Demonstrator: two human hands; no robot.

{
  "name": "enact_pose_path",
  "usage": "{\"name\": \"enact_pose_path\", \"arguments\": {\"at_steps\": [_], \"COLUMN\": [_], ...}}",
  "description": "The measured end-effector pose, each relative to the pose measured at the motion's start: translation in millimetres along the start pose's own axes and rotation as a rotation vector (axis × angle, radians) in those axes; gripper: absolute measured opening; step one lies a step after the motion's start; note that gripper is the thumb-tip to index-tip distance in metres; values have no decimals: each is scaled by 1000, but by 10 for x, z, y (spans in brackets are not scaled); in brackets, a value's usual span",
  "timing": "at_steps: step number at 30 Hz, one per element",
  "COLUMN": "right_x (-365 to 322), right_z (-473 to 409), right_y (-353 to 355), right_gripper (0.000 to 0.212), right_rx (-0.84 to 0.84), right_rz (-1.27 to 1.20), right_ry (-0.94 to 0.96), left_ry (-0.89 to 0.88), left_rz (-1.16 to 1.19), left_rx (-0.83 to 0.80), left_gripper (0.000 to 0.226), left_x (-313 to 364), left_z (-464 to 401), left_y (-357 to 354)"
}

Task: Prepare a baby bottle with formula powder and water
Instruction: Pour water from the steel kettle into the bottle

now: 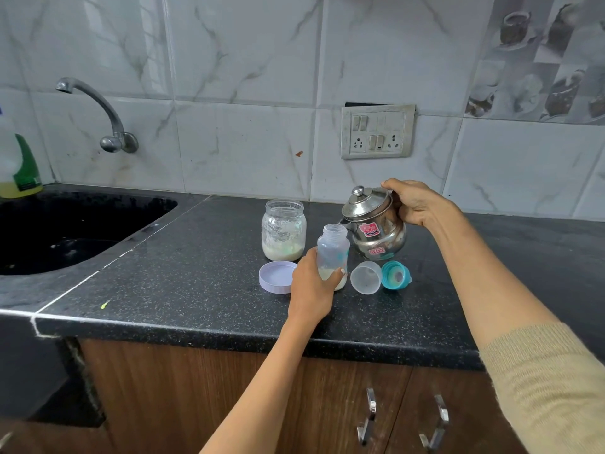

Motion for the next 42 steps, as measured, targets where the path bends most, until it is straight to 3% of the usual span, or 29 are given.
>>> {"name": "enact_pose_path", "arguments": {"at_steps": [42], "right_x": [-53], "right_z": [7], "right_y": [-102], "right_gripper": [19], "right_rx": [-29], "right_rz": [-29], "right_ry": [6], "left_ry": [-8], "left_rz": [3], "left_rx": [-2], "left_gripper": [27], "left_x": [19], "left_z": [7], "left_y": [8]}}
Point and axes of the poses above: each hand's wrist, its own z-axis away from the middle knuckle, its own y-axis out of the back of the hand, x = y × z, the point moved 5 cm from there along -z, towards the middle knuckle, and after that the axes turned 1 degree about y, right-handed, at the moved point
